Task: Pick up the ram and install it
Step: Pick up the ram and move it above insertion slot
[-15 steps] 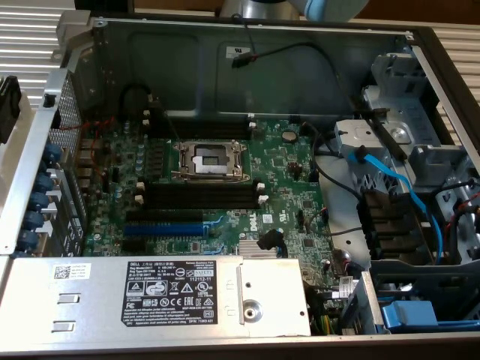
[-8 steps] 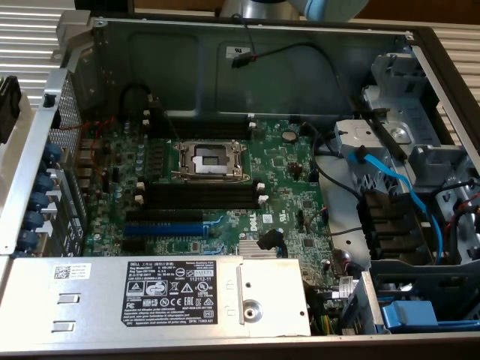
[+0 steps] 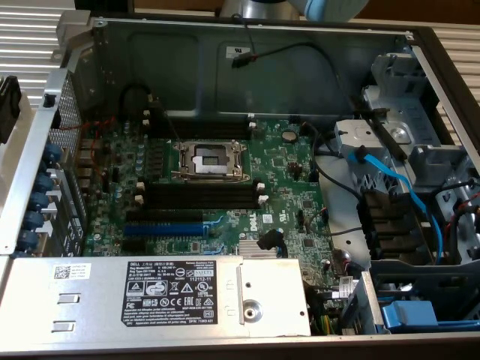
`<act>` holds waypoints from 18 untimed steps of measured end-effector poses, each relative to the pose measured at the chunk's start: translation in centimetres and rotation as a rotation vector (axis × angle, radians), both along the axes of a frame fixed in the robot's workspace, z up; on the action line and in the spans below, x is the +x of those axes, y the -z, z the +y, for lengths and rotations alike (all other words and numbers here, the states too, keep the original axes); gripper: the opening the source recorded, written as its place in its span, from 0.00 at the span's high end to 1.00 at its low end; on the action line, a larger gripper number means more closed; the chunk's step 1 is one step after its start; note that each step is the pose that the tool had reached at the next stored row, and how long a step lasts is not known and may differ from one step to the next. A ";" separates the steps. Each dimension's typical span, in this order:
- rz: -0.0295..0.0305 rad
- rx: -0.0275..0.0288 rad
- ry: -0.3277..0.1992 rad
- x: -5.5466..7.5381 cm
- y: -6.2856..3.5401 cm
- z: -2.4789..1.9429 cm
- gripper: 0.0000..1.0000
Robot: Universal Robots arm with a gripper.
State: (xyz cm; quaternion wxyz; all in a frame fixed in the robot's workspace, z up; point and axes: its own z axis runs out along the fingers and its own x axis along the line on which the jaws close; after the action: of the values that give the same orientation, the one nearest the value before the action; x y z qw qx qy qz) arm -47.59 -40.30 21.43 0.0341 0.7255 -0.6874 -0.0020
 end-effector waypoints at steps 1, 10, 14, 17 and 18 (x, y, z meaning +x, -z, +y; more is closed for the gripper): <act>0.0000 0.0000 0.000 0.0 0.00 0.00 0.76; -0.0129 -0.0121 0.000 -0.1 0.38 0.06 0.76; -0.0545 -0.0153 0.000 -0.6 0.40 0.18 0.76; -0.0711 -0.0155 0.000 -0.9 0.52 0.18 0.76; -0.0720 -0.0154 0.000 -0.9 0.56 0.18 0.76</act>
State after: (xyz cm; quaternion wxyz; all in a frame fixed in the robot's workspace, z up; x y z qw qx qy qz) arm -48.50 -40.12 20.87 0.0149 0.7247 -0.6883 0.0294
